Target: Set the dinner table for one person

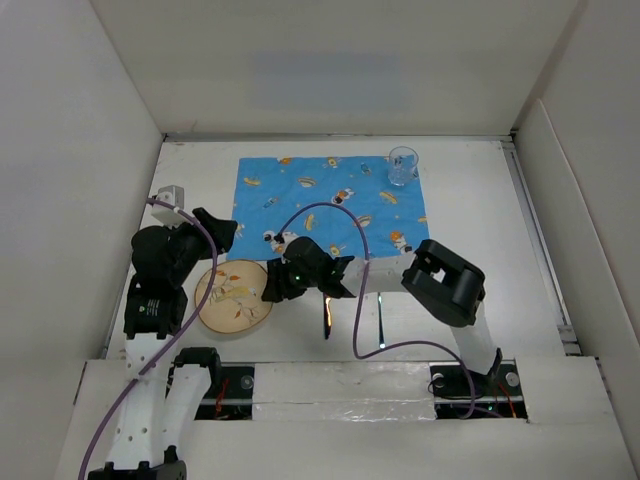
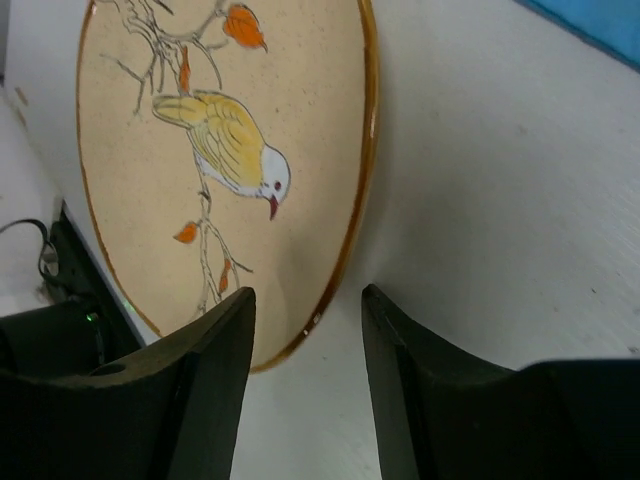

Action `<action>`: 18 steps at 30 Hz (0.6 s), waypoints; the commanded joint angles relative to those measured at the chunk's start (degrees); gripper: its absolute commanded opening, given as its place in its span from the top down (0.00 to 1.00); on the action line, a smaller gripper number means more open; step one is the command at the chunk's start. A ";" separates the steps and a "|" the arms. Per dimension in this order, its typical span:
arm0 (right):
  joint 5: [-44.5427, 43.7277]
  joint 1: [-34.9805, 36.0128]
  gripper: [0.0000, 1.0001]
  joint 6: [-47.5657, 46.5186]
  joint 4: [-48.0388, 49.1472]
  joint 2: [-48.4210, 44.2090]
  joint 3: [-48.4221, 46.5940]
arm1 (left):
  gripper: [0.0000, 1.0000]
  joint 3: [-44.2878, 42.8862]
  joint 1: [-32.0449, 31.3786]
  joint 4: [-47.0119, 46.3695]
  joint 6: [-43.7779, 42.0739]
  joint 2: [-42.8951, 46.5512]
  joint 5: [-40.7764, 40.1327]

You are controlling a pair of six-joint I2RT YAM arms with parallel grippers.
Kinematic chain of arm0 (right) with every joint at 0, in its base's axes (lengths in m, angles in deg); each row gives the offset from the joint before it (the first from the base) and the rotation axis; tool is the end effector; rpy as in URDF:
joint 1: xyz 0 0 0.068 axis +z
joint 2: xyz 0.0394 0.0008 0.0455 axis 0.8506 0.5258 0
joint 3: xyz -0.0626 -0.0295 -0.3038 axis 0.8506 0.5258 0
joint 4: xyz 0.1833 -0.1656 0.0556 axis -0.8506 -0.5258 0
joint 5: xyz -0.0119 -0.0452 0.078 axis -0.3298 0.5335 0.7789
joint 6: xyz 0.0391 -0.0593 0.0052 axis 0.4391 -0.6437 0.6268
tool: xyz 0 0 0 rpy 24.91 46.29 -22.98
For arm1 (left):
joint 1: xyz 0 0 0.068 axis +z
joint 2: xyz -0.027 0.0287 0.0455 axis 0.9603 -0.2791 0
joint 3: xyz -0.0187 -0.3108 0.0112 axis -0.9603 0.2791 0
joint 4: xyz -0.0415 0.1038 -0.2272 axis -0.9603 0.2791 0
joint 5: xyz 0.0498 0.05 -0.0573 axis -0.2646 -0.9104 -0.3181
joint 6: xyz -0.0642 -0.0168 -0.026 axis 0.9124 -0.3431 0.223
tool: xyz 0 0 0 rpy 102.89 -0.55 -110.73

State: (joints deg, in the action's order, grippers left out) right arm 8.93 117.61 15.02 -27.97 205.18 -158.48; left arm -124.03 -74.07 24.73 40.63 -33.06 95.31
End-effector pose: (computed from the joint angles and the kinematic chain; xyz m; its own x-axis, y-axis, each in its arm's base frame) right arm 0.2281 0.4068 0.1737 -0.8089 -0.1640 -0.5646 -0.5355 0.6020 0.5923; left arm 0.1261 -0.0195 0.3686 -0.2023 -0.3384 -0.9190 0.2731 0.8817 -0.3847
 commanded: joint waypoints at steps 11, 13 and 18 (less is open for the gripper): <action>-1.72 1.05 0.76 3.71 3.34 5.50 -5.03 | 0.59 0.11 -0.25 -2.23 -0.89 0.99 -0.55; -1.01 1.05 0.97 4.06 4.13 5.86 -4.86 | 0.59 0.03 -0.25 -2.32 -0.89 1.25 -0.72; 4.43 -0.52 1.00 3.97 8.70 -1.33 -1.52 | 0.59 -0.06 -0.25 -2.31 -0.89 1.08 -1.25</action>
State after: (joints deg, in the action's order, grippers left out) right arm 9.76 117.83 20.37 -24.32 209.05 -161.29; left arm -124.00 -74.07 24.70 40.43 -32.63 94.48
